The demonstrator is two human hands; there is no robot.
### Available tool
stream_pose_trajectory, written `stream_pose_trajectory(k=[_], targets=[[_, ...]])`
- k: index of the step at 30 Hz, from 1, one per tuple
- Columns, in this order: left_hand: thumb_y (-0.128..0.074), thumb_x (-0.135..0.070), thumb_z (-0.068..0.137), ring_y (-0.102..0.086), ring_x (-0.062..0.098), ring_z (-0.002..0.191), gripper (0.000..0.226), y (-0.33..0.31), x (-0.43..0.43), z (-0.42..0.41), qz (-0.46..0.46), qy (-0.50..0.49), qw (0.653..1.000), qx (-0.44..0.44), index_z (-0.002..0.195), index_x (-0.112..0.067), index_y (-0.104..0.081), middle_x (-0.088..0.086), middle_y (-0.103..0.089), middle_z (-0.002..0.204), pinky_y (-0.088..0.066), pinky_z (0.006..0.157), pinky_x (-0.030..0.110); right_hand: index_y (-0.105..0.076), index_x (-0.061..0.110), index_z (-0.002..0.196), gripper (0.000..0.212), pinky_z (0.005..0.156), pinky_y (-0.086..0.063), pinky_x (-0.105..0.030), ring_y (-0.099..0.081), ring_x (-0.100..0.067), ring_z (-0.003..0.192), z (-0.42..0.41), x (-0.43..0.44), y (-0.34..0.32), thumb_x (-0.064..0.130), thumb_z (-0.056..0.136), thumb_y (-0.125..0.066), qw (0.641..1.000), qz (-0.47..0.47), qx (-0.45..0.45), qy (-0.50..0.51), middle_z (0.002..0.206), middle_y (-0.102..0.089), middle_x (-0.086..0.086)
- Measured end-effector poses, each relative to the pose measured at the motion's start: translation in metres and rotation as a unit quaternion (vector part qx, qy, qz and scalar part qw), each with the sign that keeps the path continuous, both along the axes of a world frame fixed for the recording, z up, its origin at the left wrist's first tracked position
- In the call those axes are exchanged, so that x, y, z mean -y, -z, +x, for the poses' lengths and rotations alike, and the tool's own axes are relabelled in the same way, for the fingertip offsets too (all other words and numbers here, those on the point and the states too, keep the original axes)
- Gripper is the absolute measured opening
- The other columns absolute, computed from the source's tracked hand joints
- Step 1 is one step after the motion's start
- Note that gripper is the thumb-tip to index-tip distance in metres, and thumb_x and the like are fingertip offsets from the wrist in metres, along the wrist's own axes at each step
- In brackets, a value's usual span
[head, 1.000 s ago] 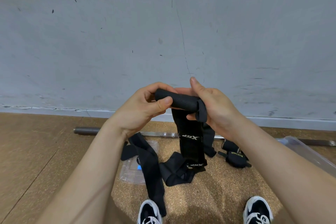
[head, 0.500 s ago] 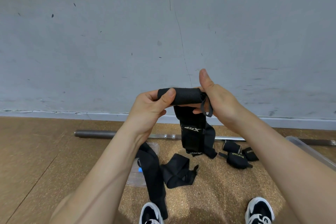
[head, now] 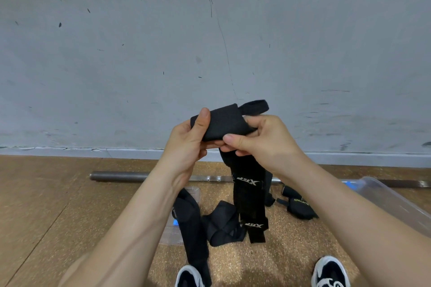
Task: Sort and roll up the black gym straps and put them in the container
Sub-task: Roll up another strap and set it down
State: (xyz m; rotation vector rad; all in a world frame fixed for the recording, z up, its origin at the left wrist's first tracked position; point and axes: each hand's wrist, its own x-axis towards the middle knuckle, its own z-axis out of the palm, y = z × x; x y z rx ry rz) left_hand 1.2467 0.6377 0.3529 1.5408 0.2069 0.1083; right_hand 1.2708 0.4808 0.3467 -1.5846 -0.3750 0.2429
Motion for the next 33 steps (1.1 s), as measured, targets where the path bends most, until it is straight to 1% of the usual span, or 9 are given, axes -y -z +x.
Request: stream_pose_trajectory(k=[8, 13, 18, 21, 24, 26, 28, 30, 33], targets=[[-0.054, -0.052, 0.079, -0.066, 0.013, 0.098, 0.046, 0.000, -0.003, -0.006, -0.032, 0.103, 0.994, 0.004, 0.105, -0.018, -0.068, -0.002, -0.073, 0.103, -0.041, 0.074, 0.025, -0.071, 0.003, 0.102, 0.024, 0.074, -0.058, -0.026, -0.073, -0.027, 0.098, 0.005, 0.020, -0.007, -0.006, 0.080, -0.074, 0.998, 0.028, -0.045, -0.032, 0.102, -0.073, -0.021], [-0.056, -0.054, 0.078, -0.065, 0.009, 0.093, 0.043, -0.001, -0.007, -0.003, 0.017, 0.089, 0.996, 0.008, 0.098, -0.019, -0.071, -0.003, -0.073, 0.096, -0.041, 0.081, 0.028, -0.070, 0.002, 0.107, 0.037, 0.098, -0.052, -0.055, -0.067, -0.043, 0.107, 0.003, 0.023, -0.007, 0.008, 0.072, -0.080, 0.996, 0.018, -0.021, -0.088, 0.109, -0.068, -0.030], [-0.061, -0.049, 0.086, -0.063, 0.005, 0.087, 0.032, 0.001, -0.003, -0.003, 0.073, 0.117, 0.990, 0.037, 0.093, -0.018, -0.065, -0.010, -0.069, 0.086, -0.042, 0.077, 0.027, -0.077, 0.021, 0.096, 0.031, 0.082, -0.055, -0.027, -0.071, -0.023, 0.104, -0.003, 0.018, -0.011, 0.041, 0.072, -0.081, 0.993, 0.069, -0.070, -0.059, 0.104, -0.076, -0.007], [-0.059, -0.050, 0.086, -0.062, 0.007, 0.087, 0.033, 0.003, 0.006, -0.005, 0.094, 0.110, 0.989, 0.043, 0.091, -0.018, -0.064, -0.008, -0.068, 0.085, -0.043, 0.077, 0.029, -0.076, 0.018, 0.091, 0.020, 0.069, -0.052, -0.019, -0.072, -0.011, 0.091, -0.004, 0.015, -0.012, 0.034, 0.079, -0.074, 0.994, 0.082, -0.069, 0.000, 0.090, -0.076, 0.001], [-0.053, -0.041, 0.100, -0.063, 0.007, 0.081, 0.023, 0.004, 0.018, -0.011, 0.141, 0.127, 0.981, 0.036, 0.110, -0.023, -0.064, 0.001, -0.067, 0.091, -0.046, 0.070, 0.018, -0.066, 0.019, 0.097, 0.019, 0.062, -0.052, -0.020, -0.066, -0.011, 0.075, 0.003, 0.020, -0.016, 0.015, 0.082, -0.077, 0.997, 0.025, -0.028, 0.074, 0.085, -0.066, -0.001], [-0.044, -0.037, 0.103, -0.065, 0.012, 0.068, 0.034, 0.002, 0.022, -0.019, 0.160, 0.229, 0.960, -0.026, 0.136, -0.031, -0.047, 0.007, -0.068, 0.088, -0.048, 0.061, 0.017, -0.053, 0.022, 0.106, 0.039, 0.066, -0.052, -0.029, -0.059, -0.017, 0.072, 0.010, 0.029, -0.018, 0.009, 0.079, -0.078, 0.993, -0.029, -0.026, 0.108, 0.090, -0.057, -0.005], [-0.043, -0.041, 0.102, -0.065, 0.014, 0.058, 0.046, -0.004, 0.021, -0.028, 0.193, 0.332, 0.916, -0.117, 0.145, -0.041, -0.026, 0.010, -0.073, 0.086, -0.047, 0.057, 0.021, -0.045, 0.026, 0.114, 0.052, 0.067, -0.052, -0.033, -0.057, -0.019, 0.070, 0.014, 0.038, -0.023, 0.007, 0.078, -0.077, 0.992, -0.087, -0.035, 0.080, 0.095, -0.054, -0.006], [-0.053, -0.033, 0.101, -0.060, 0.014, 0.052, 0.037, -0.011, 0.017, -0.028, 0.245, 0.326, 0.908, -0.095, 0.136, -0.038, -0.043, 0.007, -0.073, 0.075, -0.046, 0.056, 0.022, -0.041, 0.029, 0.121, 0.061, 0.070, -0.052, -0.035, -0.056, -0.020, 0.071, 0.013, 0.045, -0.029, 0.005, 0.078, -0.077, 0.990, -0.139, -0.034, 0.015, 0.095, -0.054, -0.007], [-0.073, -0.012, 0.087, -0.064, 0.011, 0.073, 0.035, -0.019, 0.006, -0.018, 0.203, 0.158, 0.964, 0.071, 0.116, -0.030, -0.066, 0.001, -0.068, 0.080, -0.050, 0.071, 0.023, -0.039, 0.036, 0.126, 0.073, 0.074, -0.052, -0.040, -0.057, -0.021, 0.073, 0.008, 0.048, -0.036, 0.008, 0.073, -0.081, 0.971, -0.219, 0.006, -0.094, 0.087, -0.056, -0.009]])
